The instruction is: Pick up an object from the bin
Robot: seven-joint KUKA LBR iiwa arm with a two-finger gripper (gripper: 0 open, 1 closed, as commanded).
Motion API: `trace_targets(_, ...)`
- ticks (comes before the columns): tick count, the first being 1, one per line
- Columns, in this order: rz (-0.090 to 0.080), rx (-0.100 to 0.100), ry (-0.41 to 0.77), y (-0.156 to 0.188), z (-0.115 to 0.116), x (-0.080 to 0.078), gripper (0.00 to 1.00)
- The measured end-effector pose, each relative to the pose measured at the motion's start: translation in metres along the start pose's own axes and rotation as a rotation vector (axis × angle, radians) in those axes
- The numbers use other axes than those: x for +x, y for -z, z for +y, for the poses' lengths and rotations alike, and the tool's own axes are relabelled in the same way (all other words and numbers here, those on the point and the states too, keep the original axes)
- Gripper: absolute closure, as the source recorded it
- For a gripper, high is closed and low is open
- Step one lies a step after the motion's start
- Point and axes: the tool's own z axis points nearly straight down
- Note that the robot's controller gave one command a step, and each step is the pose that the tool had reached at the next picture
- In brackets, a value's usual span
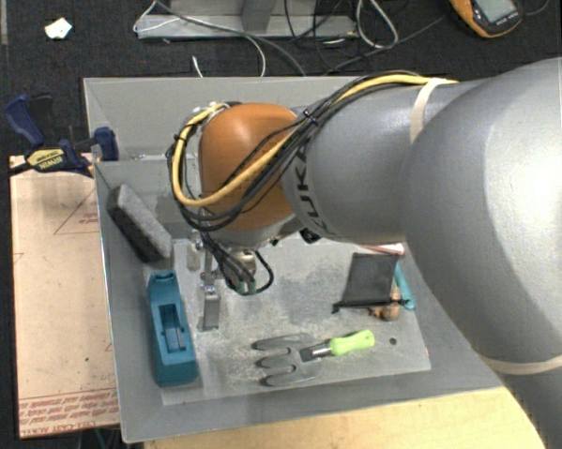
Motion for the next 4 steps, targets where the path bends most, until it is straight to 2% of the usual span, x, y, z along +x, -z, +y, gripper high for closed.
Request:
trace_targets(1, -0.007, -0.001, -0.003, 0.004, -0.001, -0.002, 0.0)
trace_targets(2, 0.001, 0.0, -0.001, 0.045, -0.045, 0.066, 0.0)
trace_targets(3, -0.016, -0.006, 0.009, 0.037, -0.059, 0.059, 0.0)
trace_targets(4, -0.003, 0.0, 0.015, 0.007, -0.067, 0.055, 0.0)
